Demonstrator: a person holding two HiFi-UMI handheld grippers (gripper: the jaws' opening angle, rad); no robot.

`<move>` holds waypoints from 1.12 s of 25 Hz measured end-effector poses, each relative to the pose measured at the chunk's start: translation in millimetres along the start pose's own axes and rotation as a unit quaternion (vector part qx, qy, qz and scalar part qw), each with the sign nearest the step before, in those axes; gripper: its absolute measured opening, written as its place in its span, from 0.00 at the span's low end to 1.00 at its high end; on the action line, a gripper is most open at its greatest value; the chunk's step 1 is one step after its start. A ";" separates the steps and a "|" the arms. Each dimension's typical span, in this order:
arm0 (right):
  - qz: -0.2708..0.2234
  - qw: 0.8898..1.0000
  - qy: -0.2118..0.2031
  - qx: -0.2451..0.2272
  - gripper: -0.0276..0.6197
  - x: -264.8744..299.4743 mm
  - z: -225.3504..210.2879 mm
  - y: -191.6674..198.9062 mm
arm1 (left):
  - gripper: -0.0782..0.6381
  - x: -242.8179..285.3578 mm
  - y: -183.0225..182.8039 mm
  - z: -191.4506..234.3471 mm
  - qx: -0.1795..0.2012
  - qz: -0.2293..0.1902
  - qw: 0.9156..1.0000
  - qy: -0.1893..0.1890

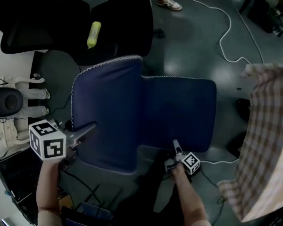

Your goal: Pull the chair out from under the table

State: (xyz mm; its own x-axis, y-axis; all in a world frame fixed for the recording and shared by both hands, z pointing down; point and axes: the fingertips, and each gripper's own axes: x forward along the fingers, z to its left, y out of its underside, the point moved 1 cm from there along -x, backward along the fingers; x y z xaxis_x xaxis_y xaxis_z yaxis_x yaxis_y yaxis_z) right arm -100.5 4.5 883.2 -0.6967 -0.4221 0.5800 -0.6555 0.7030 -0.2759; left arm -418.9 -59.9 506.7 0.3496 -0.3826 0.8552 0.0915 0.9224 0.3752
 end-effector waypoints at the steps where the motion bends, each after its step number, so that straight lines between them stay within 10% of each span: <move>1: 0.004 1.000 -0.001 0.001 0.52 4.8 -1.4 5.6 | 0.23 -1.1 2.9 5.4 0.002 0.000 1.000 -0.005; 28: 0.118 0.990 -0.004 -0.077 0.57 30.5 8.9 46.2 | 0.29 -22.8 18.6 61.4 -0.021 -0.007 0.999 -0.038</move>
State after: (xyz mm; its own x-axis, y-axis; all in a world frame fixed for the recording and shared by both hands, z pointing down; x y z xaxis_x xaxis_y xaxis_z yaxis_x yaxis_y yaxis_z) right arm -154.7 19.0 881.3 -0.8280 -0.2394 0.5070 -0.4221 0.8613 -0.2827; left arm -482.5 -37.3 516.1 0.2754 -0.3976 0.8752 0.1355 0.9174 0.3741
